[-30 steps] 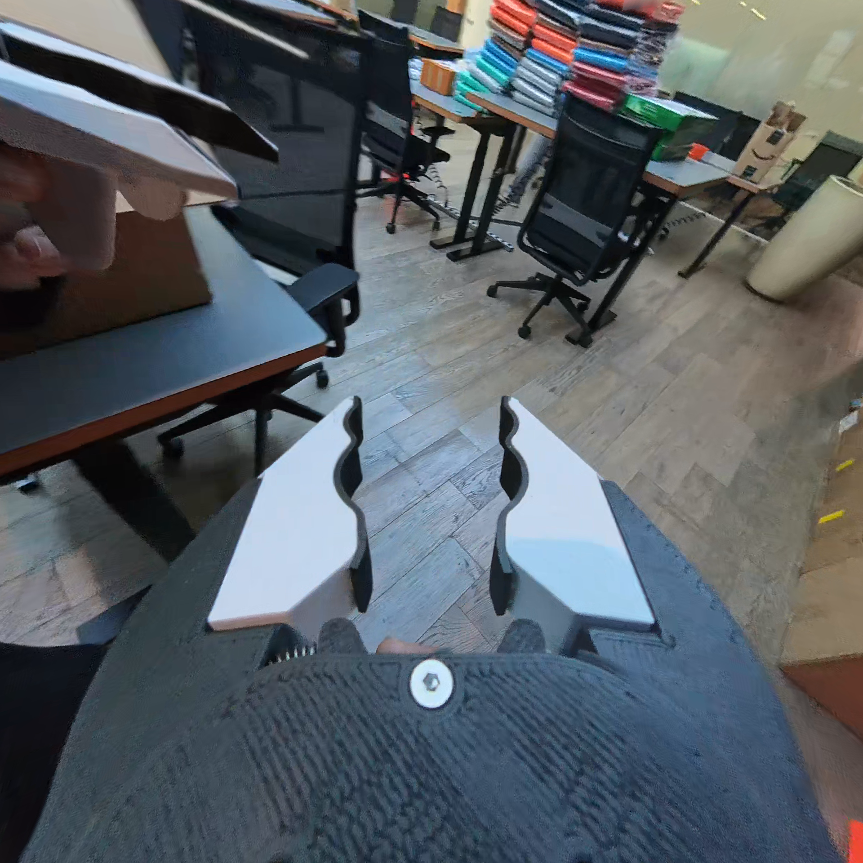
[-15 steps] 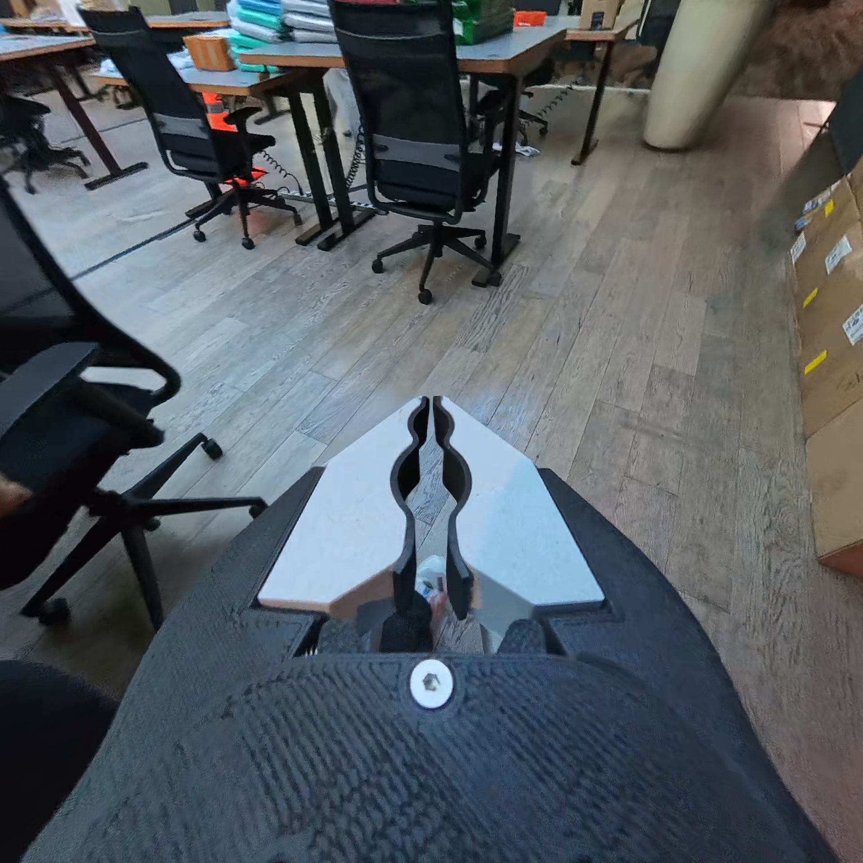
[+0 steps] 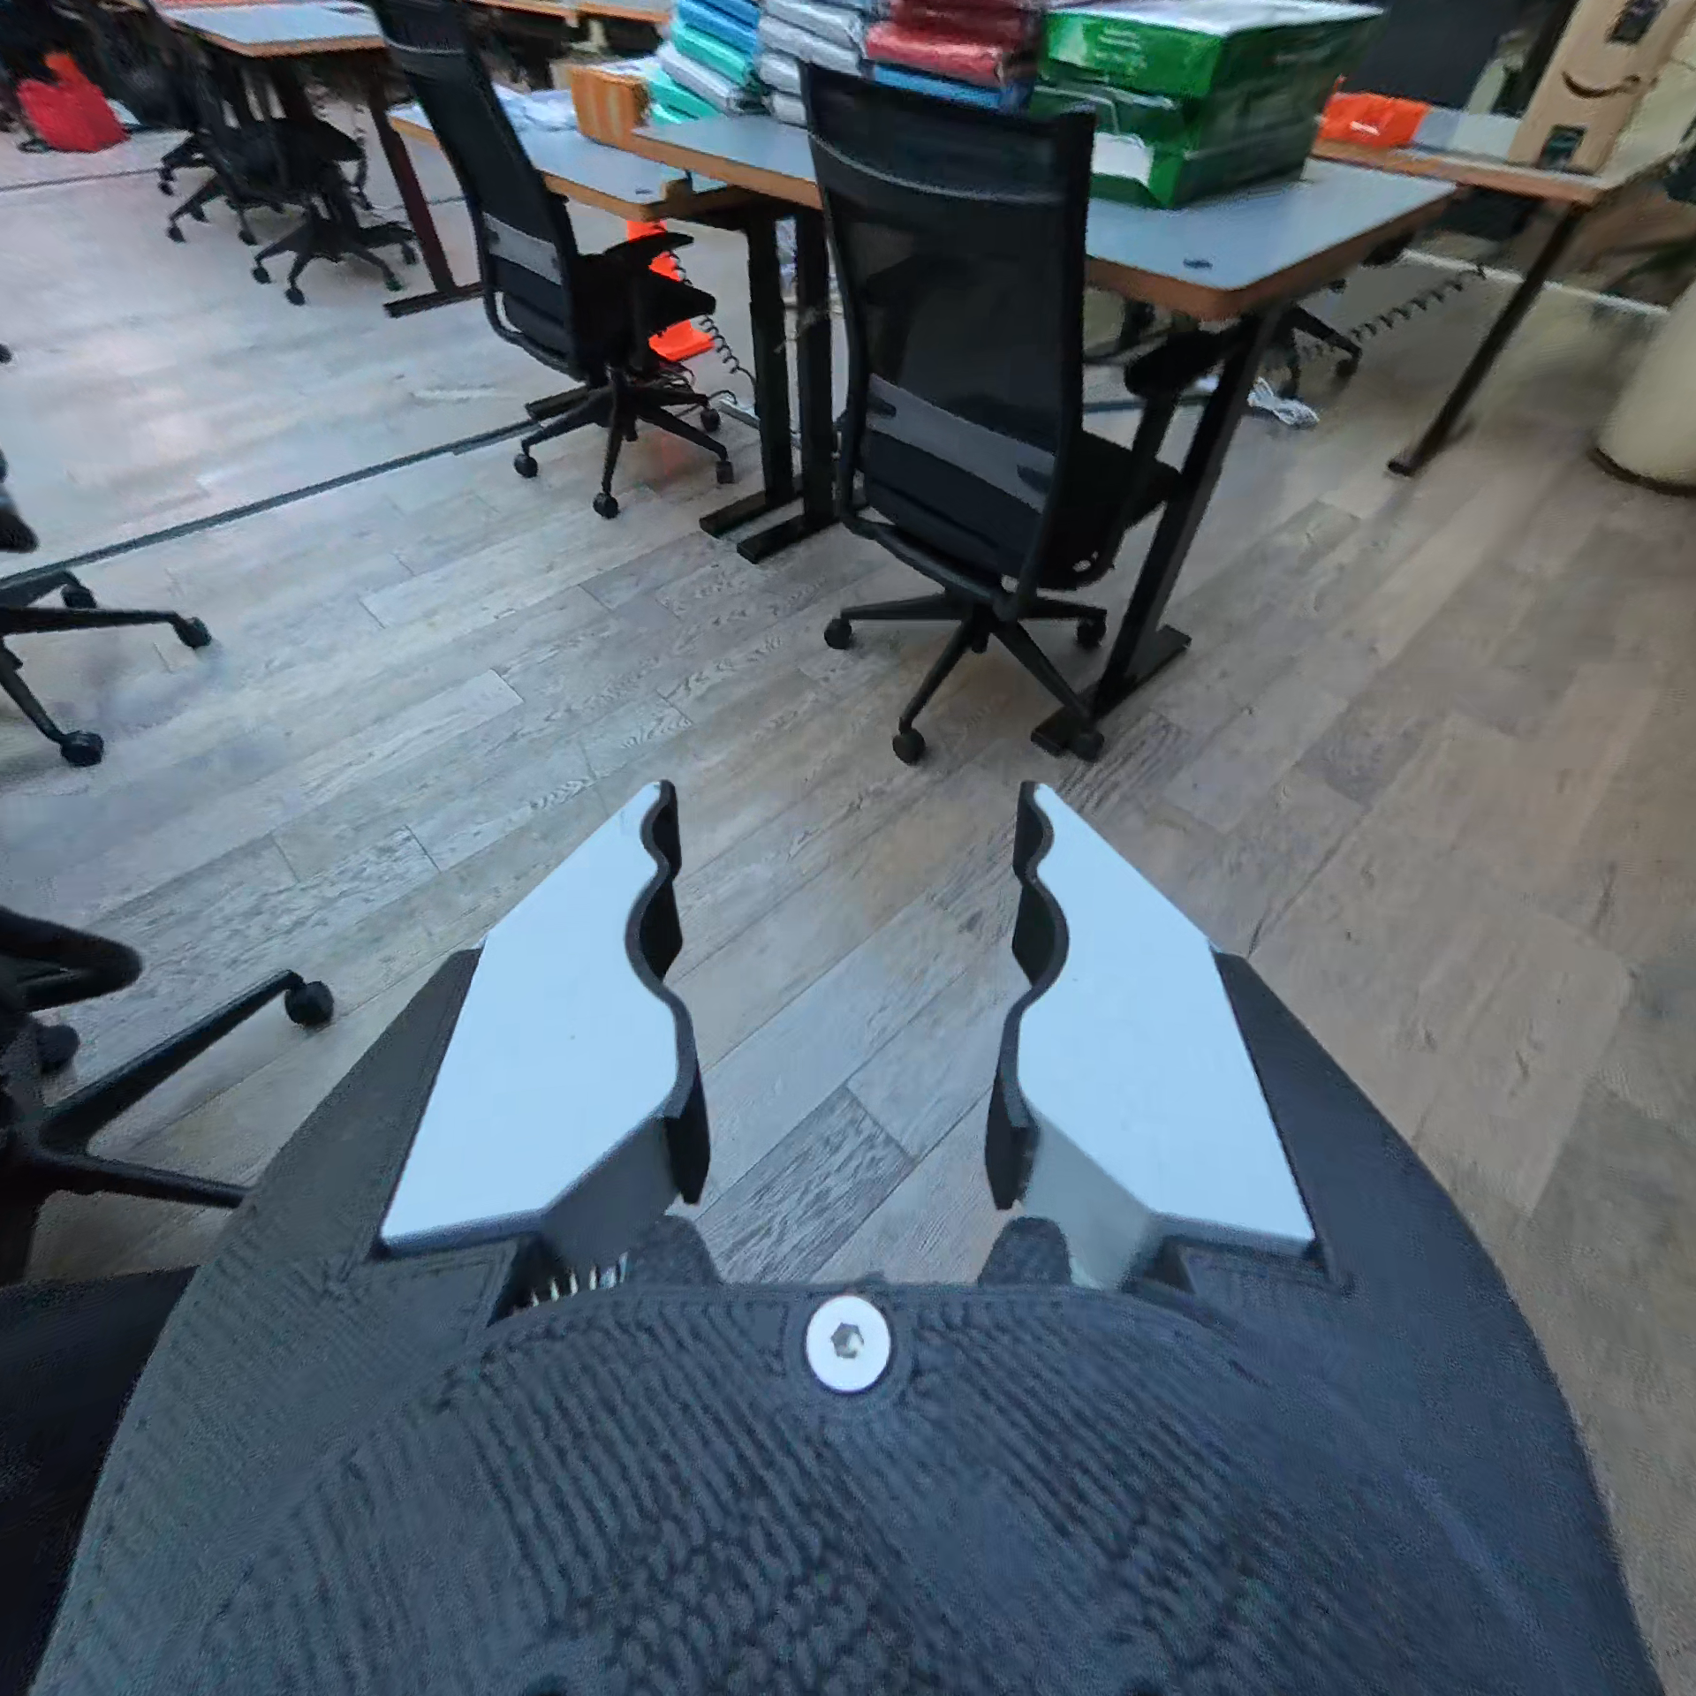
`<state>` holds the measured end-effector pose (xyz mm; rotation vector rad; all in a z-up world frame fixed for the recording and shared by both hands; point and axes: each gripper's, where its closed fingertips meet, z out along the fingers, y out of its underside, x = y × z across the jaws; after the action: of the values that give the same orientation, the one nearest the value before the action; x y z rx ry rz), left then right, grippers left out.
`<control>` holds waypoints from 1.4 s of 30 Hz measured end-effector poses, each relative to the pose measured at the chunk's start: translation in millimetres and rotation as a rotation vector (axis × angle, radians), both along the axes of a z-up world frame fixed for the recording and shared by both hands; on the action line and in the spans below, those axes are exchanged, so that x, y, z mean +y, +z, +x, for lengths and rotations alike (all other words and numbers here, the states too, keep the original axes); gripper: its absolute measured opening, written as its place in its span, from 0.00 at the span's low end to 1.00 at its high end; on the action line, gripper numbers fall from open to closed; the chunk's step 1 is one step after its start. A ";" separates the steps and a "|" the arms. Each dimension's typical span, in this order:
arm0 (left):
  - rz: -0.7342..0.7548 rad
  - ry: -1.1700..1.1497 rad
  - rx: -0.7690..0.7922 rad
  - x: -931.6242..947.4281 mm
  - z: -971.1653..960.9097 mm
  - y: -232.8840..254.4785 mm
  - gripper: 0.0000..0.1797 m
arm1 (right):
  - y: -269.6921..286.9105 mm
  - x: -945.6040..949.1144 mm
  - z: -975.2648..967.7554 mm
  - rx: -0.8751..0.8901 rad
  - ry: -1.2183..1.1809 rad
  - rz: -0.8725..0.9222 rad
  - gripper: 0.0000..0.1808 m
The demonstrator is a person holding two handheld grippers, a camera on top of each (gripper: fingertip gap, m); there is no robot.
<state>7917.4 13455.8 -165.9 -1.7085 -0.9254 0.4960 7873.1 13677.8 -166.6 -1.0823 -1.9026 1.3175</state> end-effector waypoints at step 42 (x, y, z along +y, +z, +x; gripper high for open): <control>-0.023 -0.207 0.105 461.8 -1225.8 30.4 0.31 | 16.8 385.8 -1157.7 0.170 0.004 0.120 0.00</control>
<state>6691.6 13917.6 -135.5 -1.7584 -0.6612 0.4548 6715.4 14063.6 -149.8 -0.8787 -1.8334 1.2388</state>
